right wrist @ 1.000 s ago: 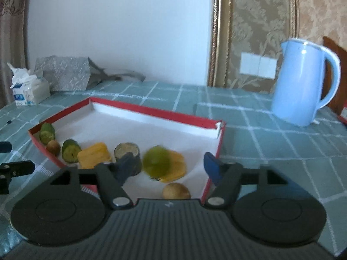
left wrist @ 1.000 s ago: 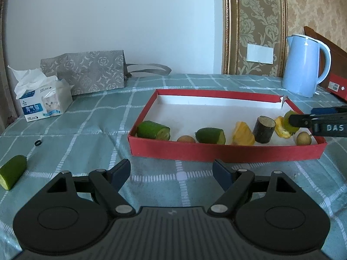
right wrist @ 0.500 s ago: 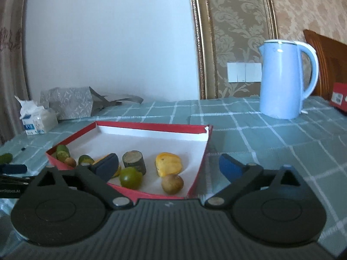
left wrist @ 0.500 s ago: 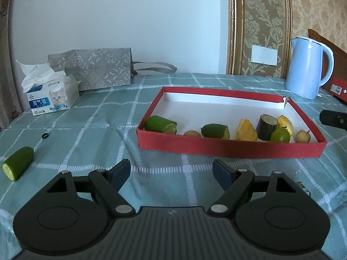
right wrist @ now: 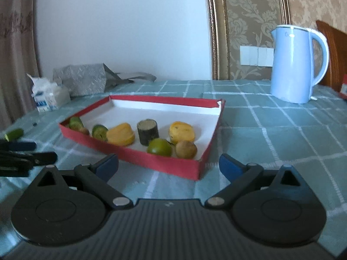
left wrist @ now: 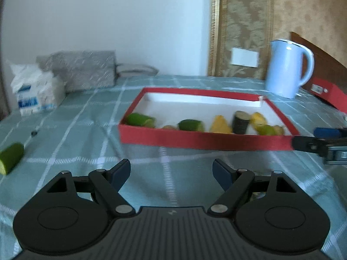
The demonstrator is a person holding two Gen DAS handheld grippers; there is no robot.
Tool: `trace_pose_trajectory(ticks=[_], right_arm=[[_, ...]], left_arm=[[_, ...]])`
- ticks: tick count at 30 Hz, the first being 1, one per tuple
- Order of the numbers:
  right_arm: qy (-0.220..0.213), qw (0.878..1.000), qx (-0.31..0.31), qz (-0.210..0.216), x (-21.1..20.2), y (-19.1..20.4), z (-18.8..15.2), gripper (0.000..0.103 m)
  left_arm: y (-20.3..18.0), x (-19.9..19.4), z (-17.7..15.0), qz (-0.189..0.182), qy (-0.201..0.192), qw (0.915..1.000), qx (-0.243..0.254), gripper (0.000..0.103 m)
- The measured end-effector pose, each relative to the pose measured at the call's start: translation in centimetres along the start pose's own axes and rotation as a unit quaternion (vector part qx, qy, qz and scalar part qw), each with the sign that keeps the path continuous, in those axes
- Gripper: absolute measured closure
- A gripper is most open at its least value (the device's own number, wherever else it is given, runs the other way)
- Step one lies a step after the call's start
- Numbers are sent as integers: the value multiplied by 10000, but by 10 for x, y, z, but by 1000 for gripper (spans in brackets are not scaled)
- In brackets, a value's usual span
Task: Organize fruits
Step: 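Move the open left tool toward the green round fruit on the table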
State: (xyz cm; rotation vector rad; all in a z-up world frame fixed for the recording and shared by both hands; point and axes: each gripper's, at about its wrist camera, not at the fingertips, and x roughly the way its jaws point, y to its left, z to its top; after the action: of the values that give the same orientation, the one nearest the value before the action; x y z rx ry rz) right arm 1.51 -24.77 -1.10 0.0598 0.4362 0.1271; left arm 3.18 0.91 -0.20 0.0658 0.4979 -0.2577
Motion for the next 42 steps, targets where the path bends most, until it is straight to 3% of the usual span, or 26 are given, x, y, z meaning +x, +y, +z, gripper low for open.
trace_pose_trajectory(ticks=[7, 14, 20, 25, 42], right_arm=[[-25, 10000, -11, -84, -2, -1, 0, 0], [45, 9999, 77, -69, 1, -3, 1, 0], [112, 9999, 37, -73, 2, -2, -1, 0], [104, 9999, 11, -66, 3, -1, -1, 0], [241, 9997, -31, -63, 6, 2, -1, 0]], left_arm=[[-31, -3, -6, 59, -126, 9966, 812, 20], [-28, -6, -2, -127, -199, 9979, 602, 19], [-30, -7, -3, -558, -114, 9962, 654, 19], [-39, 4, -9, -443, 136, 9945, 943, 19], [-42, 5, -14, -511, 204, 9932, 1026, 19]])
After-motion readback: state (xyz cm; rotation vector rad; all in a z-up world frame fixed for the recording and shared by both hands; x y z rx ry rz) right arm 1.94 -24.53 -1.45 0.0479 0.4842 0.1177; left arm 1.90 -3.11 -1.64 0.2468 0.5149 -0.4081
